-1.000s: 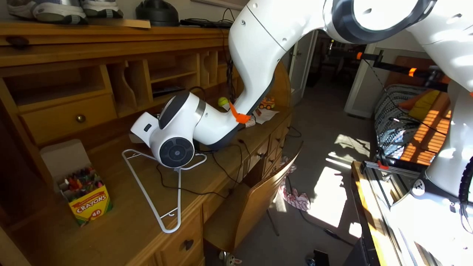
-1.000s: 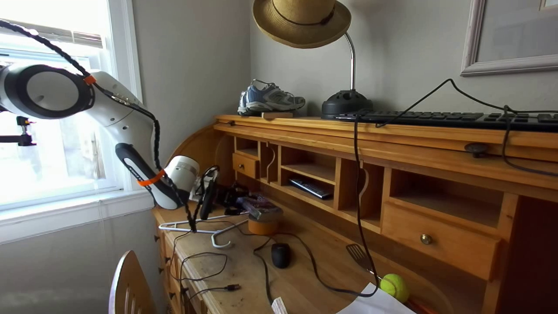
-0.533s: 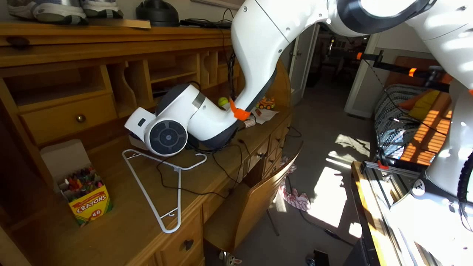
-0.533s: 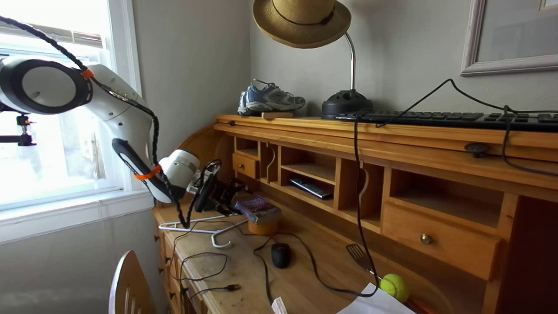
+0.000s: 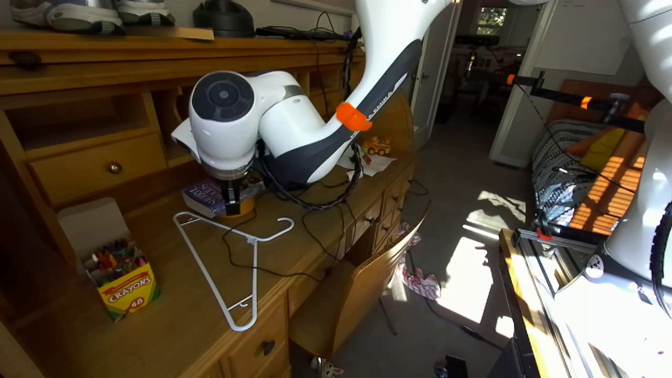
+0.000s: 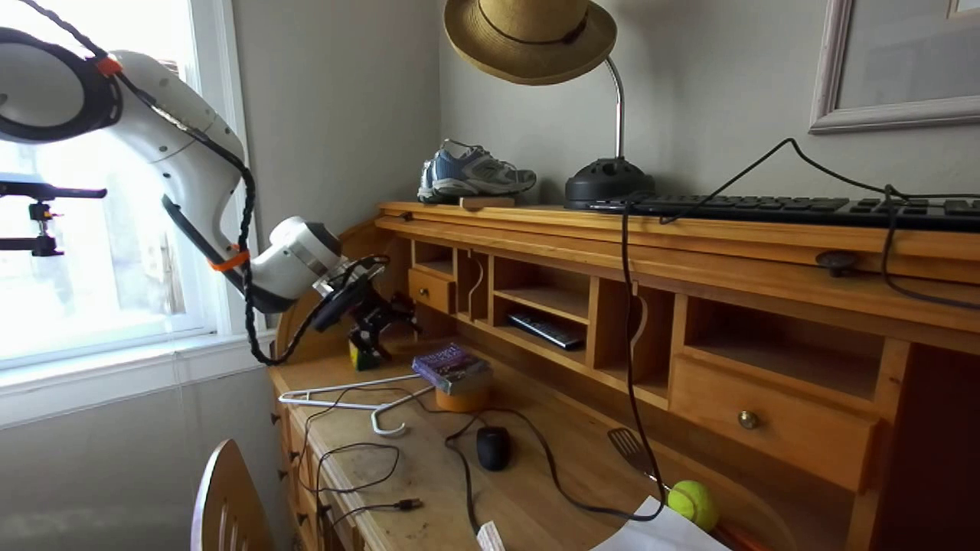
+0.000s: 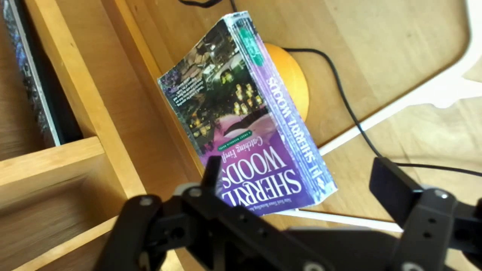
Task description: Pick up the purple book and put it back on the yellow masking tape
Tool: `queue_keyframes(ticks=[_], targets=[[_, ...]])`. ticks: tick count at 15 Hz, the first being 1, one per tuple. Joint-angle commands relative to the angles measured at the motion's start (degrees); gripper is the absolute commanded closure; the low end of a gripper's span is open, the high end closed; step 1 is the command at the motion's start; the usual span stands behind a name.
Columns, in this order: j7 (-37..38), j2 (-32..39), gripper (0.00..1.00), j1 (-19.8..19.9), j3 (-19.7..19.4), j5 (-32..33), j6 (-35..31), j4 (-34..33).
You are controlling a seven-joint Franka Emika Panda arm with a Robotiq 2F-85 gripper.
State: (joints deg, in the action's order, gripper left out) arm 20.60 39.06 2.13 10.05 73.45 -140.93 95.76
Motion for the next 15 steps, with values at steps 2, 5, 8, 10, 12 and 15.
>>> queue_keyframes(ticks=[2,5,8,10,12,15], targets=[[-15.03,-12.37,0.00,7.93,6.96,-19.94,-2.84,12.20],[-25.17,-17.47,0.00,15.73,14.98,-34.43,-1.12,15.94],[-31.42,-19.37,0.00,22.04,21.44,-48.44,4.18,15.11],[-30.75,-20.31,0.00,23.05,22.05,-54.87,9.15,13.35],[-33.06,-21.44,0.00,12.99,10.98,-57.63,5.92,13.39],[-32.67,-22.02,0.00,13.52,11.20,-60.21,7.70,12.70]])
